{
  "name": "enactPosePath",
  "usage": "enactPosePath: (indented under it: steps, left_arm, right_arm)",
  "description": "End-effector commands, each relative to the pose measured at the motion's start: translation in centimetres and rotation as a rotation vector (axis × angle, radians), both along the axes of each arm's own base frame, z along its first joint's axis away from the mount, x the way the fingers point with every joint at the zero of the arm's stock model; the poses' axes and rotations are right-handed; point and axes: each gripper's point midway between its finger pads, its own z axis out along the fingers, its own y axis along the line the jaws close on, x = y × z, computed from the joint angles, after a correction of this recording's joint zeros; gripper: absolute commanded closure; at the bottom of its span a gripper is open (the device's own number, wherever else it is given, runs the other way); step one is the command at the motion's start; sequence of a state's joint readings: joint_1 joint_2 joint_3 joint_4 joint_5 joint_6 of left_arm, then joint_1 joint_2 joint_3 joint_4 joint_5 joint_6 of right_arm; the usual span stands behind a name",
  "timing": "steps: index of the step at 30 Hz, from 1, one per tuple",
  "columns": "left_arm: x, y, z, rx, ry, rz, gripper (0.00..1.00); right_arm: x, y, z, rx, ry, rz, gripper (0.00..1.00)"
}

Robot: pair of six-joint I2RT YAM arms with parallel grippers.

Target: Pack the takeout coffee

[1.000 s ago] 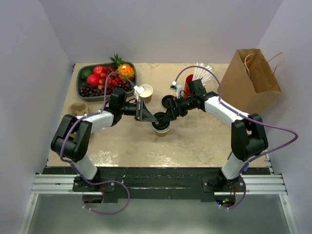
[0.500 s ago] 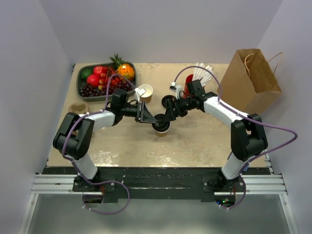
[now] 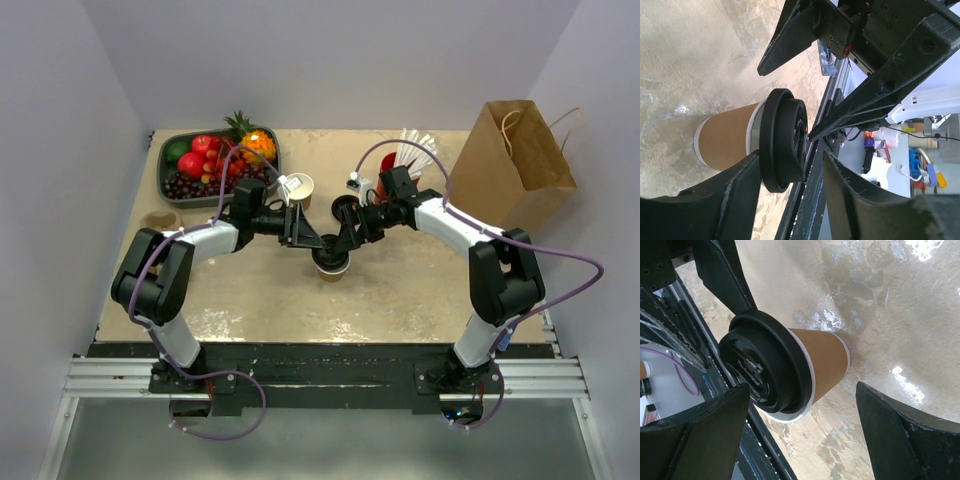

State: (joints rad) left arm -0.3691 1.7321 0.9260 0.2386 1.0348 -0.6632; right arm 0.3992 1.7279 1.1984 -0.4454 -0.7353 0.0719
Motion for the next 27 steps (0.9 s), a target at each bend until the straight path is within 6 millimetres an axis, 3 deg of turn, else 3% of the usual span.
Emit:
enactPosePath:
  steps: [1, 14, 23, 27]
  left_arm:
    - [0.7, -0.4, 1.1, 0.007, -0.062, -0.007, 0.43]
    - [1.9, -0.6, 1.8, 0.074, -0.185, 0.016, 0.41]
    - [0.8, -2.2, 1.9, 0.141, -0.313, -0.054, 0.42]
    - [0.8, -2.0, 1.7, 0.191, -0.339, -0.040, 0.42]
  right_arm:
    - [0.4, 0.2, 0.4, -0.007, -0.016, -0.001, 0.11]
    - [0.2, -0.6, -0.1, -0.054, -0.017, 0.003, 0.14]
    - [-0.3, -0.6, 0.1, -0.048, -0.014, 0.014, 0.15]
    - [-0.4, -0.6, 0.1, -0.048, -0.010, 0.016, 0.16]
